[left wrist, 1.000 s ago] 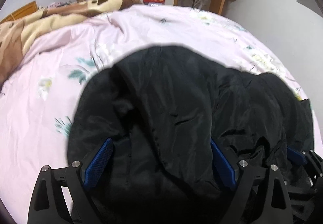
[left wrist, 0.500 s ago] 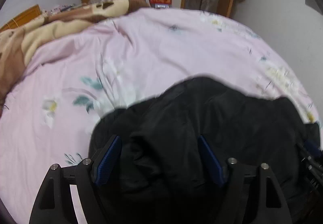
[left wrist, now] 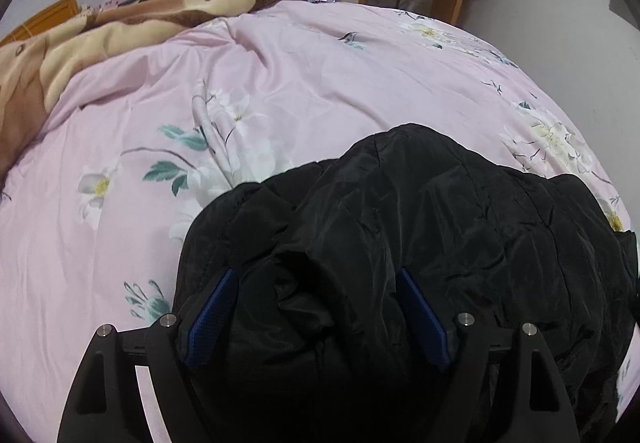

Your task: Fold large clothes

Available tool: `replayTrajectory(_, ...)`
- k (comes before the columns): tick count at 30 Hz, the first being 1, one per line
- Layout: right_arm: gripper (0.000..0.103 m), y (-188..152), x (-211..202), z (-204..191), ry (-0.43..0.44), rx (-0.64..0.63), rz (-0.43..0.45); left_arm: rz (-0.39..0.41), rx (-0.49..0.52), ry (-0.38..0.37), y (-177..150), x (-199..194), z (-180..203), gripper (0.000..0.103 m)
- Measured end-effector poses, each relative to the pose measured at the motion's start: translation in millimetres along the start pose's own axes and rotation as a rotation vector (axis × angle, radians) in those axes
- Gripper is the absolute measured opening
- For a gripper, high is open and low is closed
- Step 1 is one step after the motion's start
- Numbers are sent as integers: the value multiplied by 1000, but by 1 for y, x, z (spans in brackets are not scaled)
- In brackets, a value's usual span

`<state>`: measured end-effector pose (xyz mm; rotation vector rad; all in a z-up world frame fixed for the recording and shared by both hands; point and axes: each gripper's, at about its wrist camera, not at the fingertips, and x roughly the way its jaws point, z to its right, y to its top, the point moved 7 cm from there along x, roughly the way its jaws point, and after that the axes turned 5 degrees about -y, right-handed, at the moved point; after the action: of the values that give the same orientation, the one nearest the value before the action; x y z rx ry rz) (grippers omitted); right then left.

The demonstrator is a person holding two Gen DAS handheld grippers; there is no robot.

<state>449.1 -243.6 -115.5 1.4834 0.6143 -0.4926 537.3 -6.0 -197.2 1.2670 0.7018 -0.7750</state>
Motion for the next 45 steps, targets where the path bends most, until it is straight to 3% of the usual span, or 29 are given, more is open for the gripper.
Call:
replayTrajectory(3, 67, -19, -10, -43, 113, -109, -23, 0, 6, 11, -3, -2, 0, 82)
replayTrajectory(6, 67, -57, 10, -59, 52, -244, -144, -8, 8, 5, -6, -2, -2, 85)
replayTrajectory(11, 67, -90, 15, -41, 23, -225, -215, -12, 15, 3, -8, 0, -5, 87)
replayTrajectory(15, 67, -95, 15, -35, 22, -208, -242, -14, 2, 1, -9, -2, -5, 87)
replayTrajectory(18, 67, -88, 4, -29, 44, -128, -252, -31, -22, -14, -9, -9, -7, 87)
replayTrajectory(25, 68, -85, -32, -11, 6, -46, -225, -8, 35, 17, -19, -52, -3, 86)
replayTrajectory(31, 68, -78, -73, -3, -20, -2, -173, 17, 57, -3, -40, -103, -2, 86)
replayTrajectory(41, 68, -90, -142, -8, -74, 43, -116, 77, 98, -4, -111, -193, -3, 86)
replayTrajectory(45, 68, -98, -168, -8, -89, 63, -103, 69, 92, -58, -140, -218, -1, 86)
